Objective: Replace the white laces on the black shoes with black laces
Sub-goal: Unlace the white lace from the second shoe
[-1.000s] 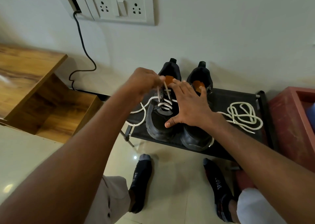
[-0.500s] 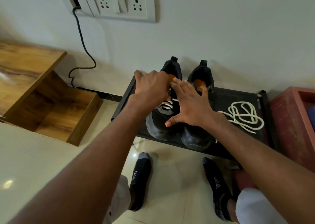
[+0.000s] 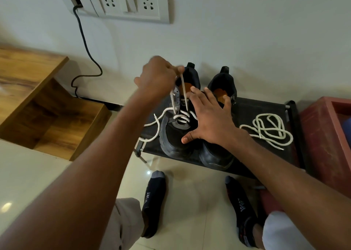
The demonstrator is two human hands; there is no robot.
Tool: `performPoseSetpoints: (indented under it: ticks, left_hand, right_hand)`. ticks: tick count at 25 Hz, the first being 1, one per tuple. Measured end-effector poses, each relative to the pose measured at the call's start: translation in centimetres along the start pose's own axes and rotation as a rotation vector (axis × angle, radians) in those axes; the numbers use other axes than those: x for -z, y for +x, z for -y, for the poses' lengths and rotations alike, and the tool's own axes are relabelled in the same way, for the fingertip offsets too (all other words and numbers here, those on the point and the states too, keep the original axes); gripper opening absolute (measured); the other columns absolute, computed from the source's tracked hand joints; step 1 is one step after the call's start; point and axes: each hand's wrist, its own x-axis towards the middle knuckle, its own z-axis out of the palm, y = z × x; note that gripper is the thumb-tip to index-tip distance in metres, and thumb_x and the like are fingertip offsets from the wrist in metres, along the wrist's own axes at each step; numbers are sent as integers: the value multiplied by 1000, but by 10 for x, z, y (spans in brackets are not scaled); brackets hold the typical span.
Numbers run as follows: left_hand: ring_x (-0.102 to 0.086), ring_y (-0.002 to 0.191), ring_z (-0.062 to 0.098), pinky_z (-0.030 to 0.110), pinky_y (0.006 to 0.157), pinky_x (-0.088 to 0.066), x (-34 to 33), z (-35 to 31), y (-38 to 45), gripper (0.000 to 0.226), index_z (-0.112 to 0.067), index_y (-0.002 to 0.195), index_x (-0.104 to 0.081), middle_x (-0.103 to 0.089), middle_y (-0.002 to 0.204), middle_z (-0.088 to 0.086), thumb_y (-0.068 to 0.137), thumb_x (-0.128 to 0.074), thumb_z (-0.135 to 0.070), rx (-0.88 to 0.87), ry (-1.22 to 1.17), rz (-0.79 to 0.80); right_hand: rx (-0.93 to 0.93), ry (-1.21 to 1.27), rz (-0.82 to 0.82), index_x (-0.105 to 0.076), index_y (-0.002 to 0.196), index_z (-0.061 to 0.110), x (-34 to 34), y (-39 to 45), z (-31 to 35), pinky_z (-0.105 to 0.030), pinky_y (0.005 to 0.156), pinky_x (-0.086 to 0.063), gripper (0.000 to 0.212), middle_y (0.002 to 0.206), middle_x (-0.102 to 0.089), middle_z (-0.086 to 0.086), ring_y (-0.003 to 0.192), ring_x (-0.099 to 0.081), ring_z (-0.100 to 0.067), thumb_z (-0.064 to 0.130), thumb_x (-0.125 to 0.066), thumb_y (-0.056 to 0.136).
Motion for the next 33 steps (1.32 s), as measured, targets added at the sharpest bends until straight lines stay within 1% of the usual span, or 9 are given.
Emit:
performPoseSetpoints:
  ticks: [2, 4, 9, 11, 18, 23, 26, 29, 33]
  left_hand:
    - [-73, 74, 18, 26, 63, -50, 10, -3, -1, 29, -2, 93, -70, -68, 82, -3, 106, -60, -26, 26, -289, -4]
    - [-61, 62, 11, 23, 54, -44, 12, 1, -4, 28, -1, 98, -68, -64, 79, -4, 105, -61, -27, -51, -118, 40]
    - [-62, 85, 19, 42, 82, -35, 4, 30, 0, 38, -27, 83, -70, -66, 79, -7, 76, -81, -62, -174, 647, 216]
    - [-60, 85, 19, 44, 82, -21, -2, 32, 0, 29, -29, 75, -70, -63, 71, -7, 83, -76, -57, -217, 684, 169]
    - [-69, 82, 18, 47, 91, -48, -3, 14, 0, 31, -23, 77, -78, -73, 71, -5, 94, -67, -46, -121, 63, -93]
    - [-77, 78, 29, 37, 68, -61, -6, 8, -1, 27, -4, 91, -64, -78, 95, 14, 107, -56, -24, 96, -568, 117]
    - [-63, 72, 22, 30, 62, -51, -9, 16, 5, 24, -12, 95, -52, -70, 90, 9, 97, -71, -27, -21, -244, 123]
    - [-55, 63, 15, 33, 59, -47, -11, 31, 7, 60, -19, 123, -41, -59, 74, 0, 80, -83, -17, -290, 223, 229]
    - [-60, 80, 17, 31, 64, -39, -11, 34, 6, 64, -26, 117, -55, -60, 79, -8, 68, -96, -29, -302, 475, 360]
  right_hand:
    - [0, 9, 4, -12, 162, 34, 0, 0, 1, -72, 120, -1, 137, 174, 3, 9, 161, 7, -23, 77, -85, 55]
    - [-1, 15, 11, -12, 163, 34, 1, 1, 3, -72, 120, -2, 137, 174, 4, 10, 162, 6, -23, 76, -85, 56]
    - [-6, -2, 30, -6, 165, 34, 0, 2, 3, -73, 120, -5, 139, 174, 8, 11, 161, 9, -22, 78, -84, 57]
    - [-5, -3, 37, -5, 165, 35, 0, 2, 3, -74, 120, -4, 140, 174, 9, 11, 161, 10, -22, 78, -83, 57]
    - [3, 19, 32, -7, 164, 33, 0, 2, 2, -74, 119, -4, 138, 174, 7, 10, 161, 8, -23, 77, -84, 58]
    - [4, 15, 33, -4, 165, 34, -1, 3, 2, -73, 120, -4, 140, 174, 8, 10, 162, 8, -23, 78, -84, 59]
    - [0, 24, 30, -3, 165, 36, -1, 2, 2, -73, 120, -4, 139, 174, 9, 11, 162, 7, -23, 77, -84, 59]
    - [-4, 19, 31, -2, 165, 35, -2, 2, 2, -73, 120, -4, 141, 174, 9, 11, 162, 7, -22, 78, -83, 59]
    - [-6, 15, 41, -4, 166, 34, -2, 2, 1, -73, 120, -4, 141, 174, 10, 12, 162, 8, -22, 79, -83, 58]
